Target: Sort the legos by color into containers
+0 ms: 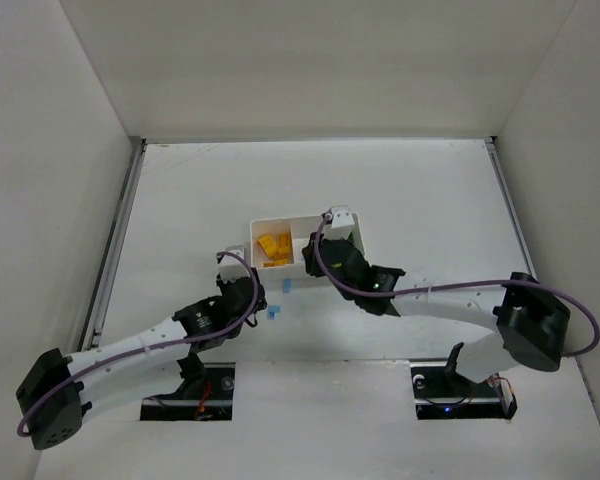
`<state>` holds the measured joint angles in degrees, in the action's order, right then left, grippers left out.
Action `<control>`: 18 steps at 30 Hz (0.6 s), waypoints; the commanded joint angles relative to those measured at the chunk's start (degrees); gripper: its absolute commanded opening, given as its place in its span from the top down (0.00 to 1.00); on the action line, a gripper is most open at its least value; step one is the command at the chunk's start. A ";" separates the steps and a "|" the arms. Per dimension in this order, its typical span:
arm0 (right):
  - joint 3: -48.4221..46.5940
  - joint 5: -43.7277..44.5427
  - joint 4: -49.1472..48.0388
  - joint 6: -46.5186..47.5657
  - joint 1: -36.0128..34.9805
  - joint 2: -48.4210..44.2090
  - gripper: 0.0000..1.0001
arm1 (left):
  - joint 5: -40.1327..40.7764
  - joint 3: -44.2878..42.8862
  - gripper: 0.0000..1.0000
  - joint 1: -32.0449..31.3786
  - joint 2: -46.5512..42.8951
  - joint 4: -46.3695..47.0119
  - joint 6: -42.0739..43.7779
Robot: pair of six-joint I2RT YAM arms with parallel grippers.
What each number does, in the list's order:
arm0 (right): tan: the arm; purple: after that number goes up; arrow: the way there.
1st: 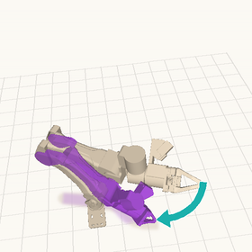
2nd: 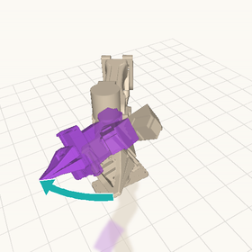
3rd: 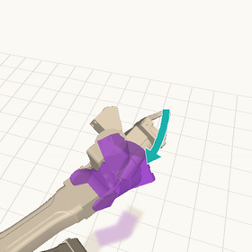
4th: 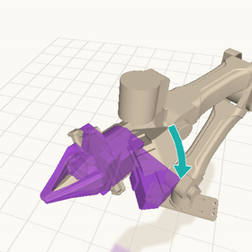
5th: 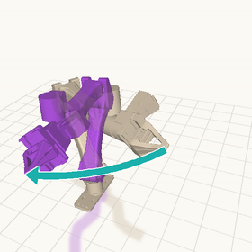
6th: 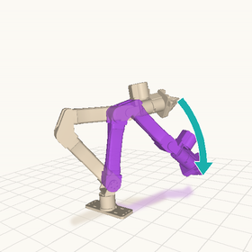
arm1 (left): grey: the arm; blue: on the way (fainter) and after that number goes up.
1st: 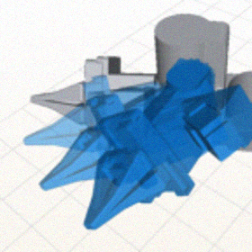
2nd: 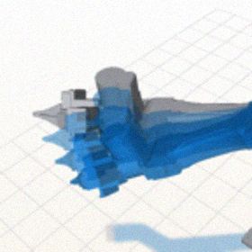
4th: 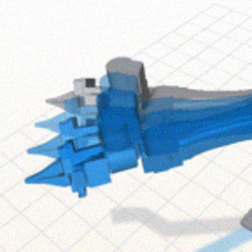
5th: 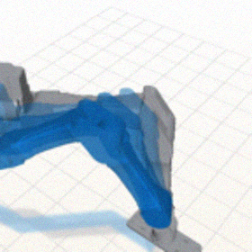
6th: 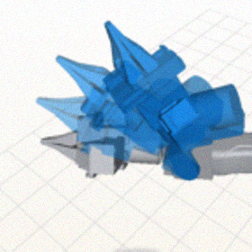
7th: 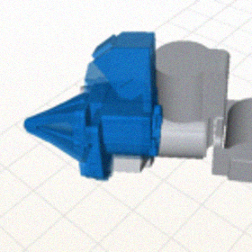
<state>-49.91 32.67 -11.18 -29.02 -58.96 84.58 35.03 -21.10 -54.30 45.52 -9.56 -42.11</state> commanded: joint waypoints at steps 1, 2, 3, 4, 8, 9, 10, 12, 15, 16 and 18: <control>2.53 1.17 -1.48 -3.32 -5.67 -2.31 0.68 | 1.19 0.80 0.62 0.12 3.51 4.10 -0.87; 3.06 1.26 -1.48 -4.11 -7.25 -1.87 0.67 | 1.19 0.89 0.61 0.21 4.92 5.24 -0.61; 3.41 1.61 -1.48 -4.90 -8.57 -1.26 0.67 | 1.36 1.06 0.60 0.30 6.32 6.56 -0.35; 3.68 2.13 -1.48 -5.78 -9.63 -0.47 0.67 | 1.27 1.15 0.59 0.38 7.73 7.88 -0.17; 4.47 2.76 -1.39 -9.82 -12.10 2.69 0.66 | 1.27 0.71 0.58 1.26 13.18 12.72 1.15; 4.73 2.84 -1.74 -10.53 -12.36 3.40 0.66 | 1.36 0.63 0.58 1.44 14.41 14.03 1.50; 4.82 3.10 -1.74 -11.06 -12.62 4.01 0.66 | 1.53 0.62 0.58 1.61 15.56 15.44 1.94; 4.91 3.54 -1.39 -12.11 -13.24 4.81 0.65 | 1.62 0.62 0.60 2.14 17.58 17.90 2.90; 6.22 4.60 -1.39 -14.57 -13.94 5.86 0.64 | 1.98 0.45 0.62 3.37 20.04 19.93 3.17; 6.75 4.69 -1.74 -15.45 -14.03 6.13 0.63 | 1.98 0.45 0.63 3.89 20.75 20.54 3.26; 7.54 4.51 -1.83 -17.12 -14.03 6.83 0.61 | 1.98 0.54 0.64 4.78 22.41 22.04 3.61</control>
<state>-43.35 35.24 -11.00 -42.11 -72.34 90.37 35.29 -20.58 -50.70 66.61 7.62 -39.70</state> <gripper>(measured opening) 0.384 0.364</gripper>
